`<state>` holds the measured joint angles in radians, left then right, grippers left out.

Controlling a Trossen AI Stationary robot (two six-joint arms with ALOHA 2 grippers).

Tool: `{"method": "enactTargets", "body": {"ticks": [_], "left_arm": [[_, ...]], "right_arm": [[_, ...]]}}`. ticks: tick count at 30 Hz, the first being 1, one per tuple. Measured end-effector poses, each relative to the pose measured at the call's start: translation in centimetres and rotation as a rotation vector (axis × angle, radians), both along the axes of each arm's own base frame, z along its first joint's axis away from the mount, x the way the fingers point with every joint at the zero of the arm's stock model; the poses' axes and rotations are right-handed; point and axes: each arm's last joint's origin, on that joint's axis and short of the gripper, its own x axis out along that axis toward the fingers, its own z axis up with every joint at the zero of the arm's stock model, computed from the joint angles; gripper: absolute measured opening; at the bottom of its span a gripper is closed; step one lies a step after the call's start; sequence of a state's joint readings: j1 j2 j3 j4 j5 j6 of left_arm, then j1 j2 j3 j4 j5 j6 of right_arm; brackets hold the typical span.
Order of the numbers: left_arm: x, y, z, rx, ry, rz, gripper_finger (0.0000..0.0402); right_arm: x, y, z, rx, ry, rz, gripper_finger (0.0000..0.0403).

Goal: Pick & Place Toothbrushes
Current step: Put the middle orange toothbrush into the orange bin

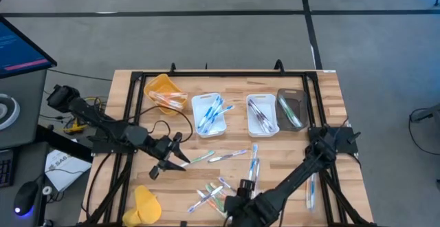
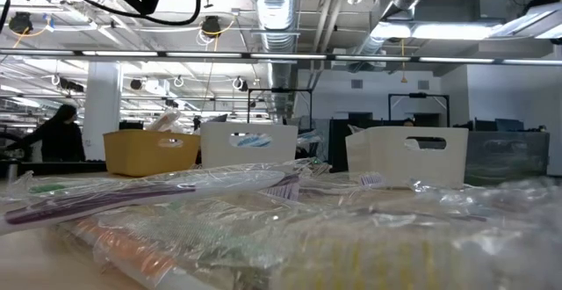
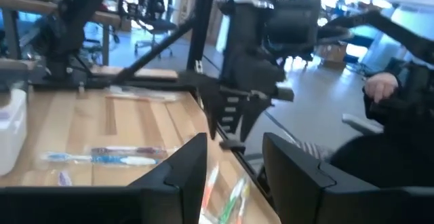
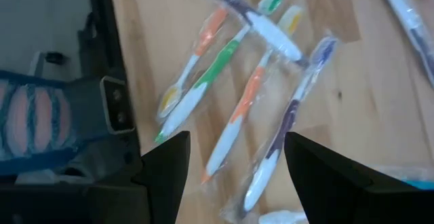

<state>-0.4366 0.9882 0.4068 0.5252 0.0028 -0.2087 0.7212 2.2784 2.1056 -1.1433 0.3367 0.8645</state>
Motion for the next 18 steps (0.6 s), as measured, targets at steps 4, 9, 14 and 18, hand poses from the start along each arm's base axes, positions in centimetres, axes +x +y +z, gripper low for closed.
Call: {"method": "enactTargets", "body": {"ticks": [4, 9, 14, 18], "left_arm": [[0.1, 0.2, 0.6, 0.001, -0.072, 0.015, 0.0136], [0.5, 1.2, 1.4, -0.032, -0.141, 0.067, 0.0136], [0.7, 1.8, 1.4, -0.093, -0.116, 0.106, 0.0136], [0.7, 1.7, 1.3, -0.09, -0.105, 0.098, 0.0136]], "right_arm": [[-0.6, 0.7, 0.0, -0.001, 0.0, 0.02, 0.0234], [-1.0, 1.2, 0.0, -0.003, -0.002, 0.032, 0.0234], [-0.9, 1.0, 0.0, -0.014, 0.0, 0.053, 0.0234], [-0.8, 1.1, 0.0, 0.004, -0.012, 0.03, 0.0234]]}}
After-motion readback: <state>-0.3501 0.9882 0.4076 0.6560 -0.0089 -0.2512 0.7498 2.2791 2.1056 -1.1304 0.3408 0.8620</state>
